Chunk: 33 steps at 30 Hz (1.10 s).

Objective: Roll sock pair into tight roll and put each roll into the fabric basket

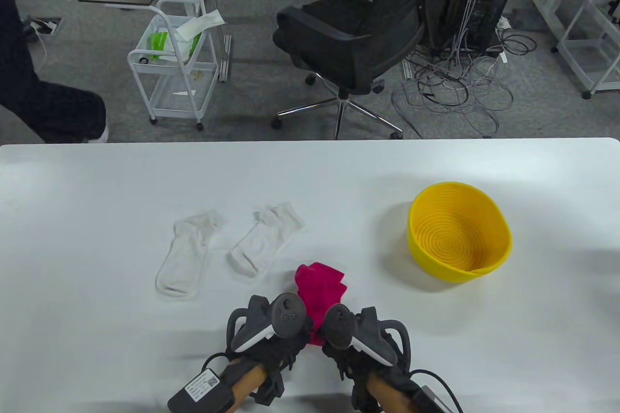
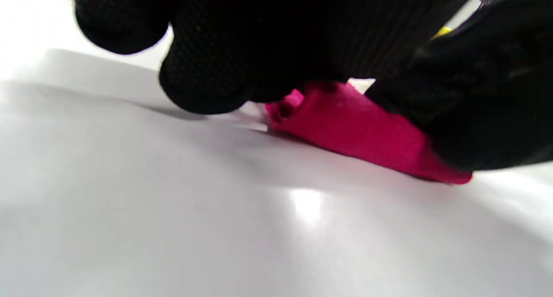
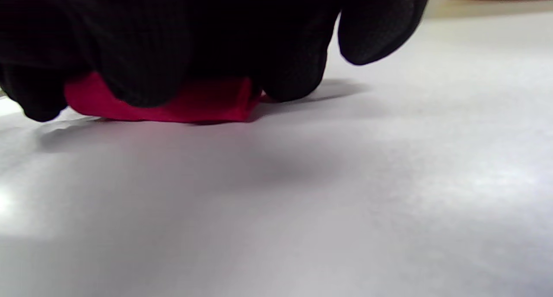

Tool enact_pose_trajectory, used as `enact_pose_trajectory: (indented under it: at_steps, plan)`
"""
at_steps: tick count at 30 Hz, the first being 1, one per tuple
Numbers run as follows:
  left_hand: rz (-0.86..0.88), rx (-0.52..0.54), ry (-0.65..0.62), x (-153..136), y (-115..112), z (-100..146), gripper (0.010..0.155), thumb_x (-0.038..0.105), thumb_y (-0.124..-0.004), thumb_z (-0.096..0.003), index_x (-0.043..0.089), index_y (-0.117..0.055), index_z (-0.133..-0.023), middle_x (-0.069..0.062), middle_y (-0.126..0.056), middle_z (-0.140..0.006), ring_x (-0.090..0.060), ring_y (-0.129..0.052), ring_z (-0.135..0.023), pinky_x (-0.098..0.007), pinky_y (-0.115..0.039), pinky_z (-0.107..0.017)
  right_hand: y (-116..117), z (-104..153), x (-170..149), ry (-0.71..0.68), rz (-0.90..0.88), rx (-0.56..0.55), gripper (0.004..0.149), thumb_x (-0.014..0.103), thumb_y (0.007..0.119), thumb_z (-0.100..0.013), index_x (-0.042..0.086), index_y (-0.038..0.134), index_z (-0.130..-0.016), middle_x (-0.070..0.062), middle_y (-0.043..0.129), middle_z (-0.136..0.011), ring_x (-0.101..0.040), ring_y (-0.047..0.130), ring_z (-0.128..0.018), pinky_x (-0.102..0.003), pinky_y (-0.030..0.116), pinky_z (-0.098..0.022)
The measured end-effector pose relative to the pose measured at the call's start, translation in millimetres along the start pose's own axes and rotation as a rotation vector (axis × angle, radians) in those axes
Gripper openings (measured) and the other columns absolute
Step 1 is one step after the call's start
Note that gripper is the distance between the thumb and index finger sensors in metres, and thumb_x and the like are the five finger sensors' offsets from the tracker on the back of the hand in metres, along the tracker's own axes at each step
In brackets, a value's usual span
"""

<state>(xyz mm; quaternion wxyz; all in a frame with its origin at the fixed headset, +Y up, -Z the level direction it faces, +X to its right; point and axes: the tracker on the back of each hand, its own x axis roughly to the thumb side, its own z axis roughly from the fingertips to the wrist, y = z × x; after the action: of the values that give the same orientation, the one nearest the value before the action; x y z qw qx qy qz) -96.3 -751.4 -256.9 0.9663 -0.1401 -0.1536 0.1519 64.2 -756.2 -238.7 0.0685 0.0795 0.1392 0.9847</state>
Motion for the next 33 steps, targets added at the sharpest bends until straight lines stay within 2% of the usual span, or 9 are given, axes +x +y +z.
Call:
enact_pose_trajectory:
  at_steps: [6, 10, 13, 16, 19, 23, 25, 33]
  plan:
    - [-0.027, -0.039, 0.002, 0.5, -4.0, -0.5, 0.049, 0.046, -0.086, -0.0355, 0.028, -0.093, -0.08, -0.005, -0.095, -0.079, -0.025, -0.1, -0.054, -0.05, -0.075, -0.05, 3.5, 0.2, 4.4, 0.012, 0.054, -0.036, 0.051, 0.046, 0.092, -0.036, 0.036, 0.082, -0.084, 0.011, 0.087, -0.089, -0.017, 0.091, -0.079, -0.052, 0.073, -0.063]
    - [-0.051, -0.044, 0.0, 1.9, -7.6, -2.8, 0.05, 0.046, -0.09, -0.0333, 0.027, -0.093, -0.08, -0.006, -0.093, -0.079, -0.025, -0.098, -0.053, -0.05, -0.074, -0.051, 2.9, -0.4, 2.8, 0.022, 0.033, -0.037, 0.044, 0.046, 0.084, -0.04, 0.037, 0.083, -0.084, 0.012, 0.087, -0.088, -0.016, 0.091, -0.078, -0.051, 0.073, -0.063]
    - [-0.087, -0.032, -0.01, 4.6, -9.0, -2.8, 0.05, 0.043, -0.093, -0.032, 0.028, -0.092, -0.079, -0.003, -0.094, -0.077, -0.023, -0.099, -0.052, -0.05, -0.075, -0.051, 2.2, -0.6, 1.8, 0.021, 0.023, -0.038, 0.042, 0.045, 0.082, -0.041, 0.038, 0.083, -0.083, 0.012, 0.088, -0.087, -0.016, 0.092, -0.077, -0.05, 0.073, -0.063]
    - [-0.103, -0.007, -0.033, 7.6, -10.2, -2.6, 0.044, 0.04, -0.089, -0.0353, 0.026, -0.095, -0.076, -0.003, -0.096, -0.073, -0.023, -0.1, -0.05, -0.049, -0.076, -0.05, 1.7, -1.1, 1.0, 0.016, 0.011, -0.03, 0.041, 0.045, 0.082, -0.041, 0.038, 0.084, -0.082, 0.012, 0.089, -0.086, -0.016, 0.092, -0.077, -0.05, 0.073, -0.063]
    - [-0.105, -0.027, -0.038, 9.2, -11.5, -2.6, 0.042, 0.039, -0.084, -0.0381, 0.026, -0.093, -0.077, -0.006, -0.096, -0.072, -0.023, -0.099, -0.05, -0.049, -0.076, -0.05, -2.5, -0.6, -1.9, 0.013, -0.021, -0.023, 0.04, 0.045, 0.083, -0.041, 0.037, 0.086, -0.081, 0.012, 0.09, -0.085, -0.016, 0.093, -0.077, -0.05, 0.074, -0.062]
    - [-0.097, -0.052, -0.037, 8.7, -12.0, -3.1, 0.042, 0.039, -0.081, -0.0393, 0.025, -0.092, -0.078, -0.006, -0.095, -0.072, -0.023, -0.098, -0.05, -0.05, -0.075, -0.05, -19.2, 6.9, -2.7, -0.03, -0.053, -0.093, 0.038, 0.044, 0.086, -0.039, 0.038, 0.089, -0.077, 0.012, 0.092, -0.083, -0.016, 0.094, -0.076, -0.05, 0.074, -0.062]
    - [-0.091, -0.059, -0.035, 8.7, -11.7, -3.1, 0.042, 0.039, -0.08, -0.0396, 0.025, -0.092, -0.078, -0.006, -0.094, -0.072, -0.023, -0.098, -0.05, -0.05, -0.074, -0.05, -23.0, 9.6, -1.7, -0.051, -0.066, -0.09, 0.037, 0.044, 0.087, -0.039, 0.037, 0.09, -0.076, 0.012, 0.094, -0.082, -0.016, 0.095, -0.074, -0.05, 0.075, -0.061]
    - [-0.082, -0.048, -0.036, 8.3, -11.9, -3.1, 0.043, 0.04, -0.079, -0.0397, 0.024, -0.091, -0.078, -0.005, -0.095, -0.07, -0.023, -0.098, -0.047, -0.05, -0.075, -0.049, -12.0, 7.6, 2.5, -0.056, -0.02, -0.001, 0.039, 0.044, 0.087, -0.039, 0.037, 0.088, -0.078, 0.012, 0.092, -0.084, -0.017, 0.094, -0.077, -0.051, 0.074, -0.062]
